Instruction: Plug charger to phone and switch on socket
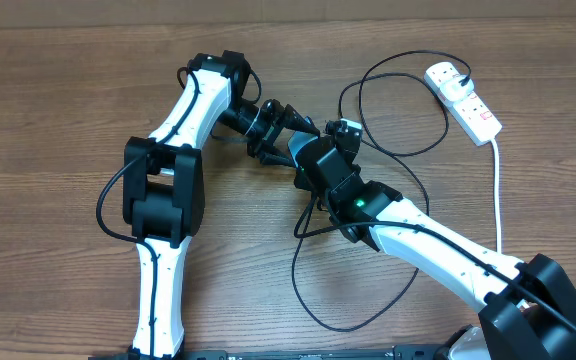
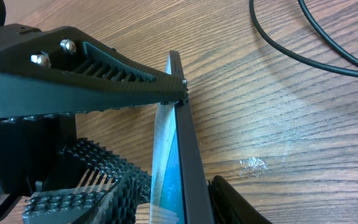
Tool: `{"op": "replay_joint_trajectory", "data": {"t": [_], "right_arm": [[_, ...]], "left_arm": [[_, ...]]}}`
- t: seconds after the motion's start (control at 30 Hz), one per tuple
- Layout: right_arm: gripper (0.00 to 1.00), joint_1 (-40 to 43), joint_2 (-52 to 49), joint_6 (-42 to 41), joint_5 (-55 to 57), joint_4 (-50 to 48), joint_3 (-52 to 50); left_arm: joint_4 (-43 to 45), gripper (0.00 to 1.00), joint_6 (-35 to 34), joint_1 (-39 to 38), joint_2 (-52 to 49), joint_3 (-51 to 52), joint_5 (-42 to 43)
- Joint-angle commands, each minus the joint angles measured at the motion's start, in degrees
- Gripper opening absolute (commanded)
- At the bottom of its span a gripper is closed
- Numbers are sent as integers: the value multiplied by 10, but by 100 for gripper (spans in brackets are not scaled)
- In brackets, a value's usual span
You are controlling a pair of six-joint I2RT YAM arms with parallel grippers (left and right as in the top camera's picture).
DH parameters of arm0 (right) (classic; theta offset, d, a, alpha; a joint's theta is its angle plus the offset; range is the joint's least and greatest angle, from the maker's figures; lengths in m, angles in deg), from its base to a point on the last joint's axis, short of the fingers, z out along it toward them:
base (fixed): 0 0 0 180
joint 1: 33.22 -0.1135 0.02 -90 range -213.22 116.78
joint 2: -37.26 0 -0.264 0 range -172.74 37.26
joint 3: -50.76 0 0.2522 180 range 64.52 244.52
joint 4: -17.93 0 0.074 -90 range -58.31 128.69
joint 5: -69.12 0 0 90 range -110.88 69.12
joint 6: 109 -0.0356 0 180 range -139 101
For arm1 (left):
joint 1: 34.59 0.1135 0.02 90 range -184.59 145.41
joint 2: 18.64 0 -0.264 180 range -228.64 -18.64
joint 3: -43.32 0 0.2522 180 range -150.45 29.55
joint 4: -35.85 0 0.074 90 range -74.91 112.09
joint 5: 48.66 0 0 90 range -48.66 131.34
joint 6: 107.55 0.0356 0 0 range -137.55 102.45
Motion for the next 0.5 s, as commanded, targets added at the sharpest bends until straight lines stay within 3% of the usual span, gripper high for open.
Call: {"op": "replay_joint_trajectory", "data": {"t": [0.0,0.07,0.47], "right_arm": [[33,-3,-2,0,10,-4,13],[27,-3,-2,0,10,-5,13],[20,-3,-2,-1,9,-6,13]], "left_arm": [[-1,57,10,-3,0,-10,16],[-1,57,10,-4,0,-10,16],[2,58,10,-3,0,-10,16]]}}
